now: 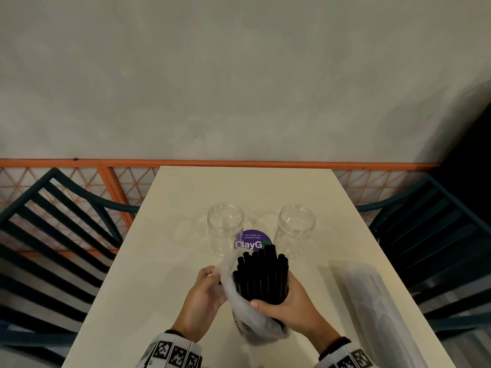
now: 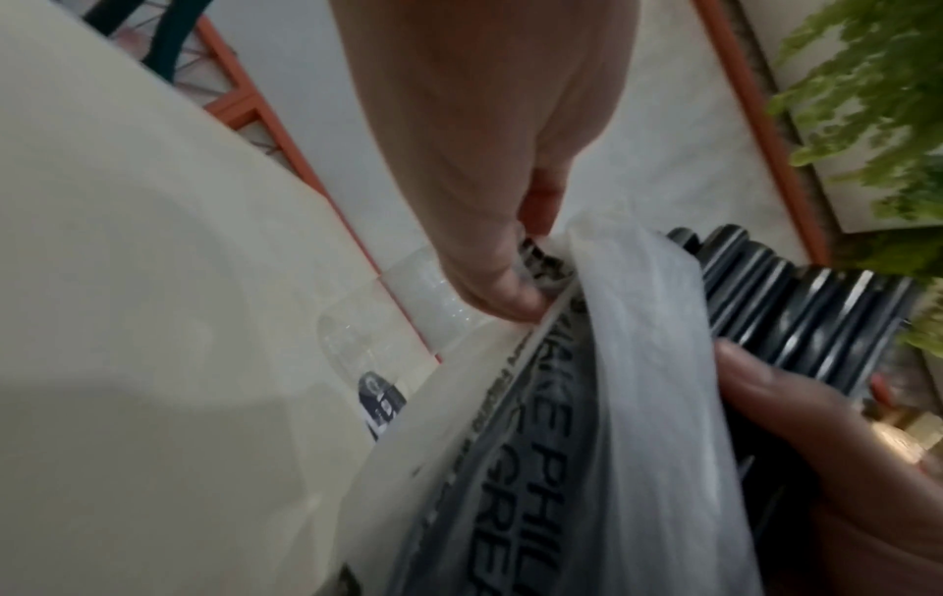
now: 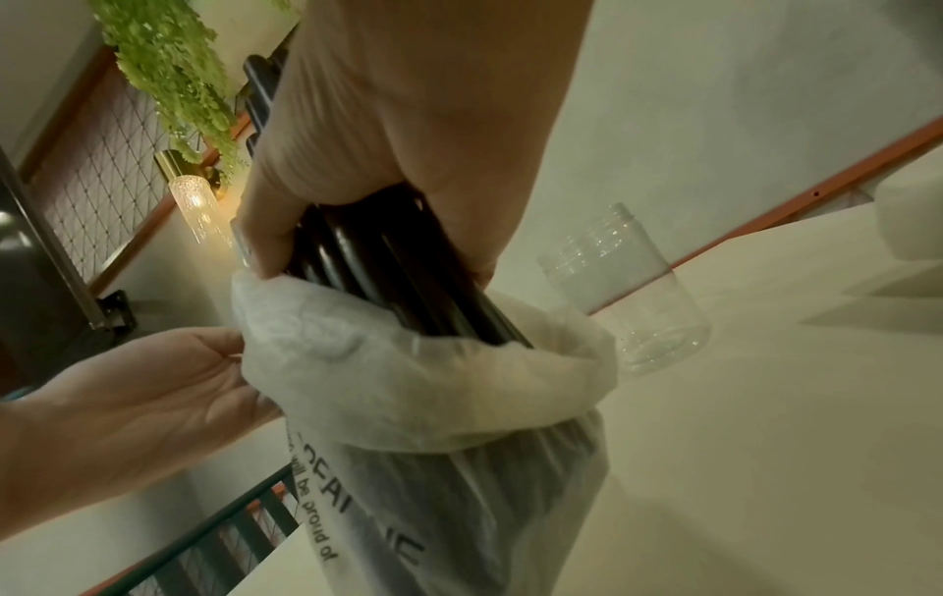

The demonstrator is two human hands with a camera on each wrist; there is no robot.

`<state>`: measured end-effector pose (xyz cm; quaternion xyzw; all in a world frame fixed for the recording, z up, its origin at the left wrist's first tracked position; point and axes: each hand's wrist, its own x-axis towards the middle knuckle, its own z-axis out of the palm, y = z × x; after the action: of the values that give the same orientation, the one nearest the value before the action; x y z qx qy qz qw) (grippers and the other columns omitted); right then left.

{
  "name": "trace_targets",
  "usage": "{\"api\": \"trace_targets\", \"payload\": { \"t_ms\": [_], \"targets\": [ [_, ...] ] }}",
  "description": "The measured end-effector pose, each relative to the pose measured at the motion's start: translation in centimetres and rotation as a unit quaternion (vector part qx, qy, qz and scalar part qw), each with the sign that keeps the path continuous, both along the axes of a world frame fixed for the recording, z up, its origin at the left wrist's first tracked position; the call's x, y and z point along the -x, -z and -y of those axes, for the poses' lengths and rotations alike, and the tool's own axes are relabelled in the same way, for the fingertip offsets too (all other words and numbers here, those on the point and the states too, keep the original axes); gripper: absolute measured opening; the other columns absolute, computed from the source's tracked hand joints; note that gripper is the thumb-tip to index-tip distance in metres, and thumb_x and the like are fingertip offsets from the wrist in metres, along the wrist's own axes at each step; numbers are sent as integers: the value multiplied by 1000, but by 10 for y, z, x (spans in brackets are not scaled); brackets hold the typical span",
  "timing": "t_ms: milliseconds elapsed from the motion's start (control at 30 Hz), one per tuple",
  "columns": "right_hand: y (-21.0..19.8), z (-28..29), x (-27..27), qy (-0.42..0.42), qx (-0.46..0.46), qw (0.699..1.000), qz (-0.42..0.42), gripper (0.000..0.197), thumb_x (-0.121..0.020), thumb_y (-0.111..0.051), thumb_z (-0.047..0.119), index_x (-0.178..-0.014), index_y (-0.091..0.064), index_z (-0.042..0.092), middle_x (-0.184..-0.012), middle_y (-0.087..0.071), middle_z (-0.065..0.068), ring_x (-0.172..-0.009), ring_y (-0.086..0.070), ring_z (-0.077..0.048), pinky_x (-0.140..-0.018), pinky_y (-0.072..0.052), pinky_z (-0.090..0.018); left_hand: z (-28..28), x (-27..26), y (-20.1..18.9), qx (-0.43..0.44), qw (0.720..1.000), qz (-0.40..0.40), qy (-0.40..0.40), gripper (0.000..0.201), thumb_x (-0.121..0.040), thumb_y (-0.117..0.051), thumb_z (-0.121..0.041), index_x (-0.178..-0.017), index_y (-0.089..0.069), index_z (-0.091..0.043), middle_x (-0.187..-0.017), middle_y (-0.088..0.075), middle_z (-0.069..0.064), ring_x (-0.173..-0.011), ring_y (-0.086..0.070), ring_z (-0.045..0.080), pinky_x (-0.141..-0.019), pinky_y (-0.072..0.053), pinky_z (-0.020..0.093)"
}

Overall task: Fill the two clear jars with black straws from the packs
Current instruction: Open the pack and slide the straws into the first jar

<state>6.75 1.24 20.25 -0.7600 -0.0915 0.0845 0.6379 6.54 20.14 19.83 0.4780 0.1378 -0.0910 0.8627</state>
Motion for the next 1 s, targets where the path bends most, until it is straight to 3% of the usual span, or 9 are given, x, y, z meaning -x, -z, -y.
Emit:
{"api": "trace_targets", "payload": {
  "t_ms": [167,267,367,467,600,667,800,933,1000],
  "targets": [
    [-4,-4,-2,-15,32,999,31,60,-64,-84,16,-107,-48,38,-110,-60,17,-109,-55,3,-84,-46,-9,-6,0,-22,-238,964,53,104,37,-86,-47,-51,-101,-55,-18,-101,-60,-3,-93,-59,4,-78,-45,18],
    [-2,2,-4,-40,135,989,54,79,-52,-82,49,-113,-32,54,-125,-28,28,-123,-31,0,-103,-32,-20,-10,-3,-22,-331,942,37,48,20,-85,-58,-37,-94,-64,-20,-108,-49,-3,-106,-49,7,-79,-37,14],
    [7,17,-5,-79,234,969,15,103,-47,-76,68,-126,-11,57,-137,-18,19,-128,-17,-6,-111,-24,-32,-17,-4,-18,-334,942,5,9,13,-88,-55,-31,-89,-66,-25,-111,-45,2,-109,-45,14,-92,-33,27],
    [13,33,-3,-140,234,959,-77,113,-52,-77,64,-142,-14,36,-144,-28,11,-131,-29,-5,-110,-29,-28,-22,2,-22,-272,961,-1,50,27,-94,-42,-24,-88,-68,-18,-104,-57,6,-89,-53,16,-78,-38,28],
    [3,41,0,-195,140,962,-132,70,-74,-77,19,-127,-34,34,-127,-44,20,-107,-42,27,-85,-35,3,-23,7,-20,-236,968,10,84,33,-94,-42,-29,-85,-69,-12,-92,-63,9,-80,-57,18,-72,-44,27],
    [5,40,1,-187,141,965,-121,61,-75,-77,18,-119,-39,37,-127,-44,20,-113,-42,21,-91,-37,-3,-19,7,-18,-253,963,10,95,35,-87,-48,-41,-96,-69,-15,-103,-66,5,-92,-62,18,-81,-49,29],
    [30,41,3,-164,190,964,-91,75,-60,-78,58,-125,-44,42,-124,-53,0,-120,-45,-18,-103,-42,-44,-14,9,-20,-330,942,5,53,14,-86,-57,-36,-88,-68,-28,-105,-54,3,-96,-55,17,-88,-45,31],
    [19,44,2,-144,75,976,-148,87,-64,-85,25,-136,-36,29,-126,-55,13,-118,-51,-3,-101,-43,-24,-15,8,-15,-305,951,-5,43,20,-90,-54,-20,-84,-69,-7,-93,-62,14,-80,-60,20,-70,-50,23],
    [19,52,2,-144,34,970,-192,98,-60,-85,27,-140,-29,29,-136,-47,11,-123,-47,-6,-101,-43,-26,-17,7,-10,-298,954,-22,30,24,-93,-47,-15,-87,-66,-2,-98,-66,18,-82,-64,21,-69,-51,23]
  ]
}}
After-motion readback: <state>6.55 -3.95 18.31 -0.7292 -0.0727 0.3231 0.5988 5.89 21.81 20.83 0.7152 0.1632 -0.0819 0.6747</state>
